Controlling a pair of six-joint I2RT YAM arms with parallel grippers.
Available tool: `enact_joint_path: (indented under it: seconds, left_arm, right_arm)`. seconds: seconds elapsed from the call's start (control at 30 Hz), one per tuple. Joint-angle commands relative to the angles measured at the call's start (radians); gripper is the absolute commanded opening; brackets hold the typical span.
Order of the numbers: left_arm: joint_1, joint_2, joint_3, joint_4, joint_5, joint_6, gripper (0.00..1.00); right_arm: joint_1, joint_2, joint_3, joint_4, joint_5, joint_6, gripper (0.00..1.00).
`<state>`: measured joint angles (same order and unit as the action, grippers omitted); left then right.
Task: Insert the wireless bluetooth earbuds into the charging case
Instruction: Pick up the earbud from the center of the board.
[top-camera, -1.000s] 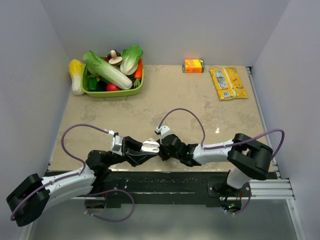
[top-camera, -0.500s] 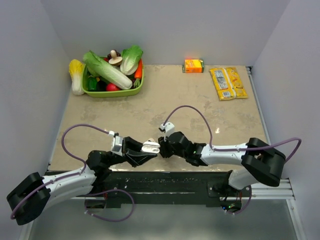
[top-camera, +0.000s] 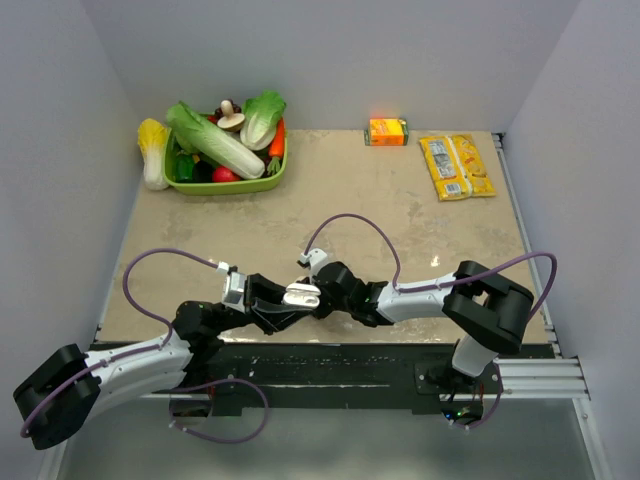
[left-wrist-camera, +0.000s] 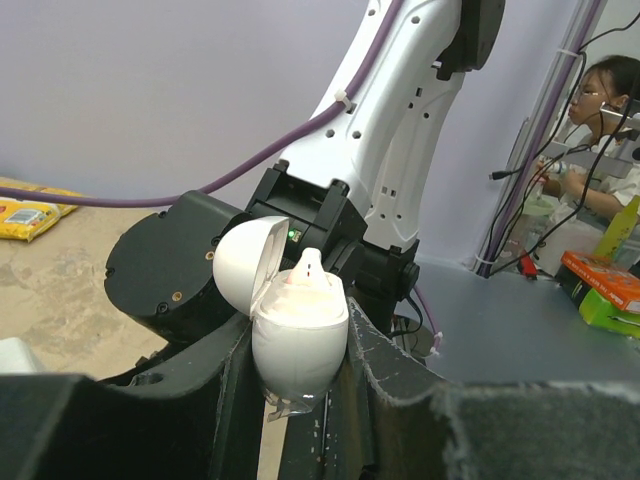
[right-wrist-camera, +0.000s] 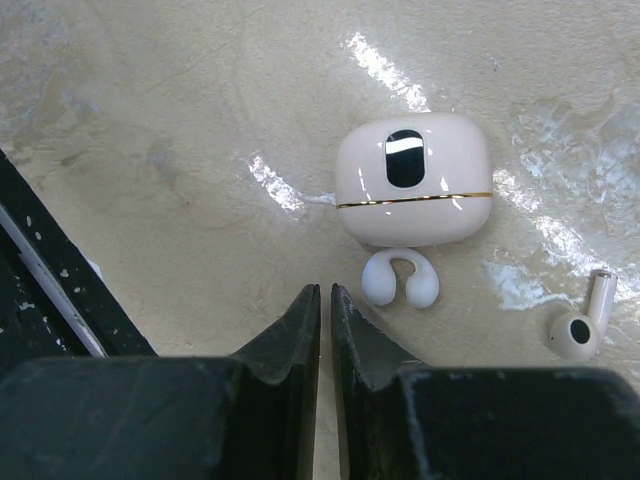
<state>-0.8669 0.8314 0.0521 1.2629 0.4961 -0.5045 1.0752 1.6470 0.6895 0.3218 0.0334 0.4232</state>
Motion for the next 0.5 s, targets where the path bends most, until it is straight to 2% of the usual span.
enact_joint_path:
  seconds: [0.0,0.47]
  left_arm:
    - [-0.007,-0.002,-0.032,0.067,-0.014,0.017,0.00]
    - [-0.009,0.015,-0.037,0.081,-0.014,0.015,0.00]
  right_arm:
    - [0.002,-0.012,0.030,0.016,0.037,-0.001,0.11]
    - [-0.087,-0.059,-0.057,0.007,0.102,0.023,0.10]
